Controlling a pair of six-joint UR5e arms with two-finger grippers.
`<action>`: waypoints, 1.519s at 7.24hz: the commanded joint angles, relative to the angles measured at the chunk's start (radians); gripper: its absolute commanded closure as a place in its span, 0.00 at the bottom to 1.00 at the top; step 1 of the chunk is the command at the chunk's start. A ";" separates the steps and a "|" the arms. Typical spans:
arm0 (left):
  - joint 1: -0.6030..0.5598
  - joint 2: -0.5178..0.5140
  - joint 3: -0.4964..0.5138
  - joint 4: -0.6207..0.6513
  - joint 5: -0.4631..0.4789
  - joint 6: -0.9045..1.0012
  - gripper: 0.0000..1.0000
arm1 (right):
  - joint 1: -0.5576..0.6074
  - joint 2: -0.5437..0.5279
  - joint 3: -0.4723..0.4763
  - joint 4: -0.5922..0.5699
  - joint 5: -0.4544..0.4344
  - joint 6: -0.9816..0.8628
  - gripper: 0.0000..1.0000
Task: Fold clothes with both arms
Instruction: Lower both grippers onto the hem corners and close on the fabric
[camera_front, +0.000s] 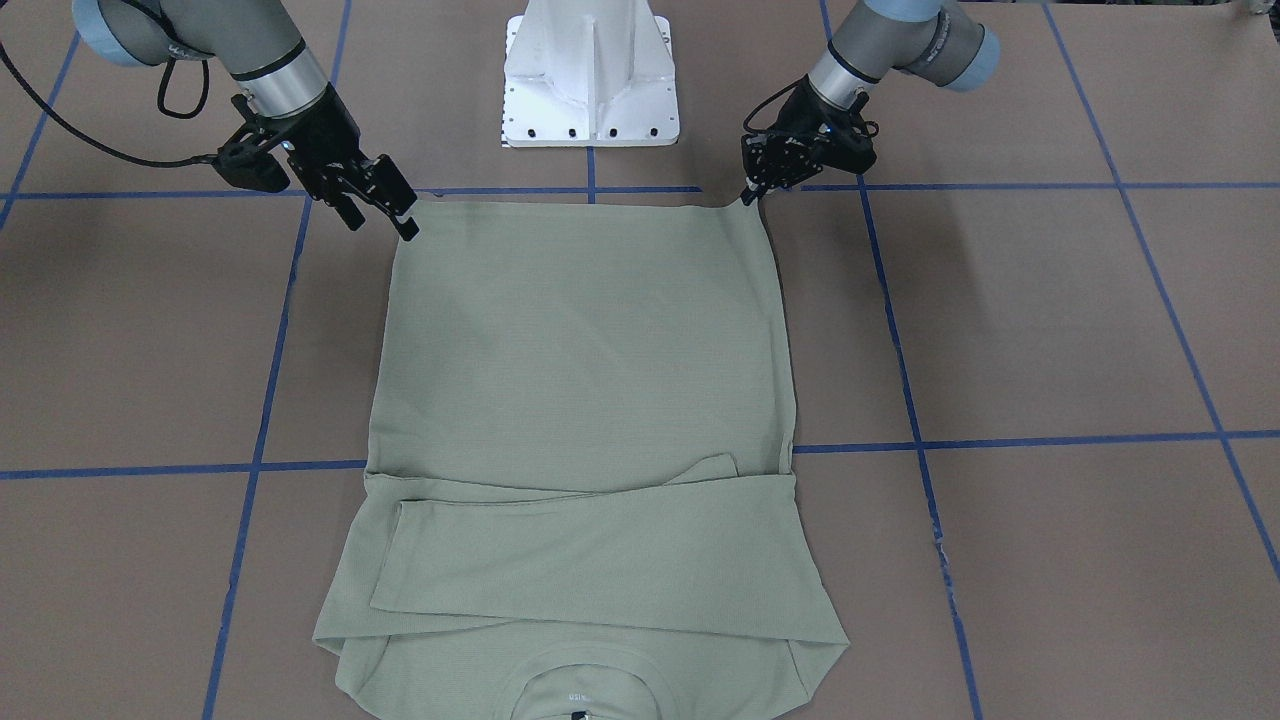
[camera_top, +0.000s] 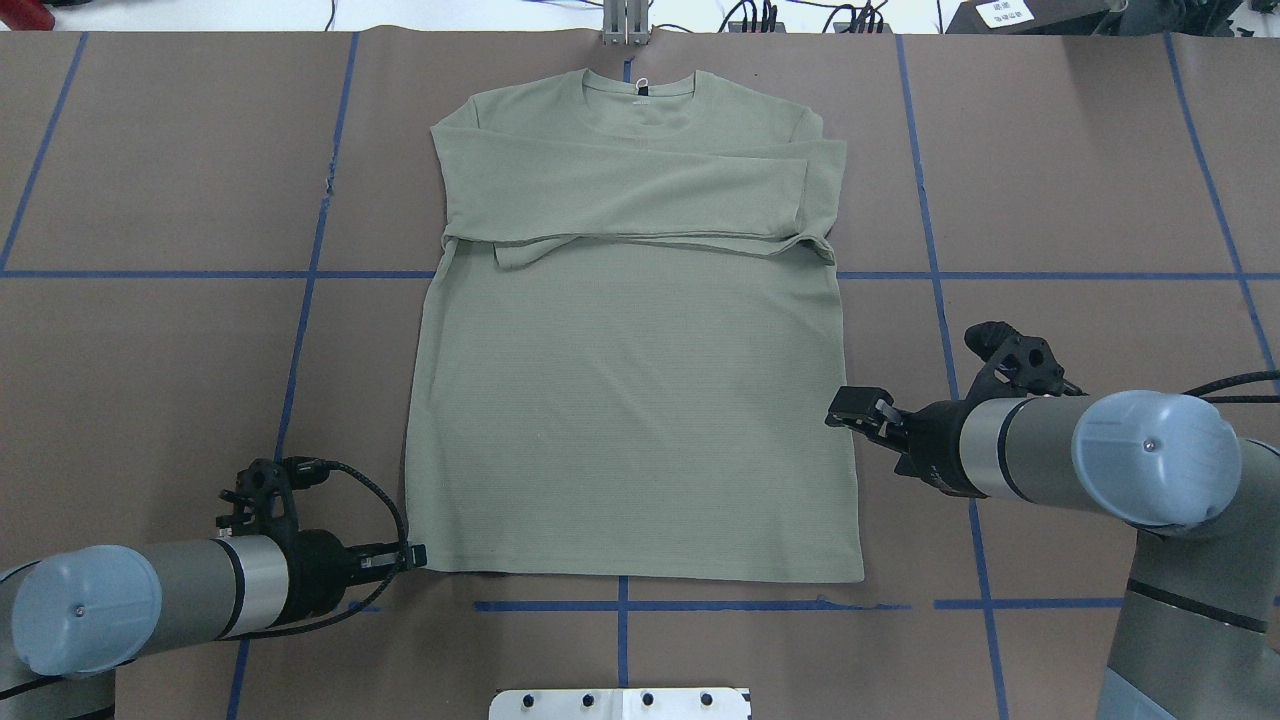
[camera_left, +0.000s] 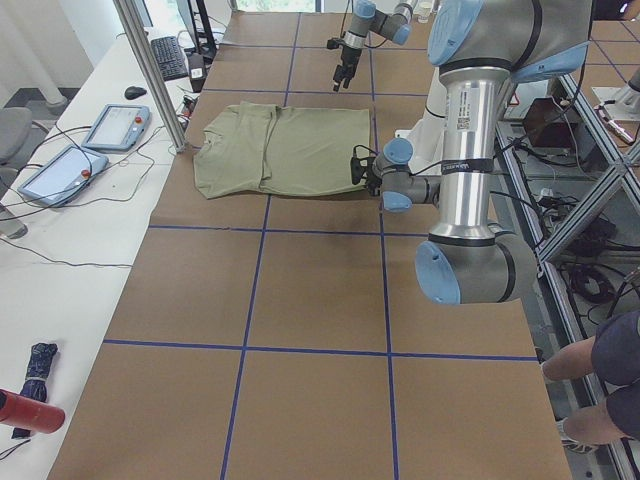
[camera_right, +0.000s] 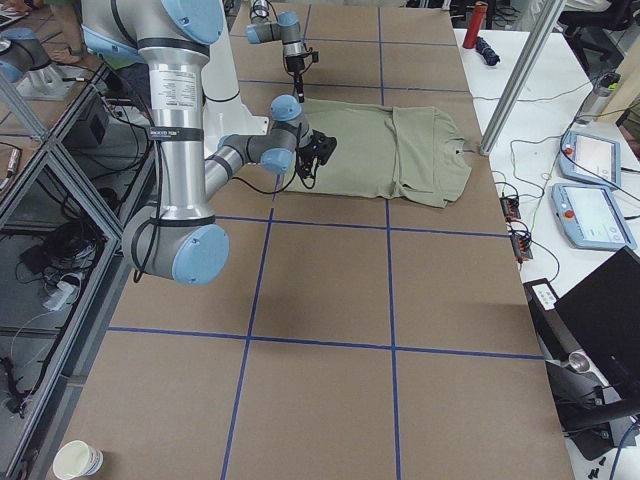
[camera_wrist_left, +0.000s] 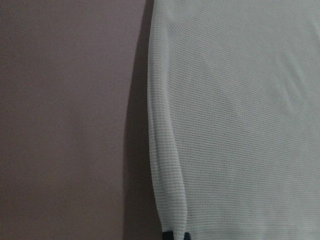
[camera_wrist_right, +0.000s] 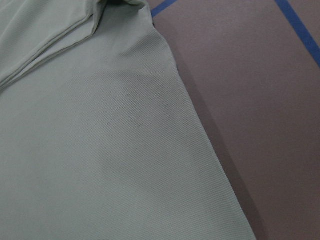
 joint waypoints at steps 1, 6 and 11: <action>-0.011 -0.002 -0.061 -0.002 0.001 -0.007 1.00 | -0.075 -0.025 0.001 0.000 -0.101 0.137 0.00; -0.028 -0.008 -0.093 -0.009 0.009 -0.013 1.00 | -0.293 -0.042 -0.080 0.006 -0.319 0.228 0.12; -0.026 -0.008 -0.088 -0.008 0.010 -0.013 1.00 | -0.339 -0.042 -0.071 0.002 -0.324 0.228 0.23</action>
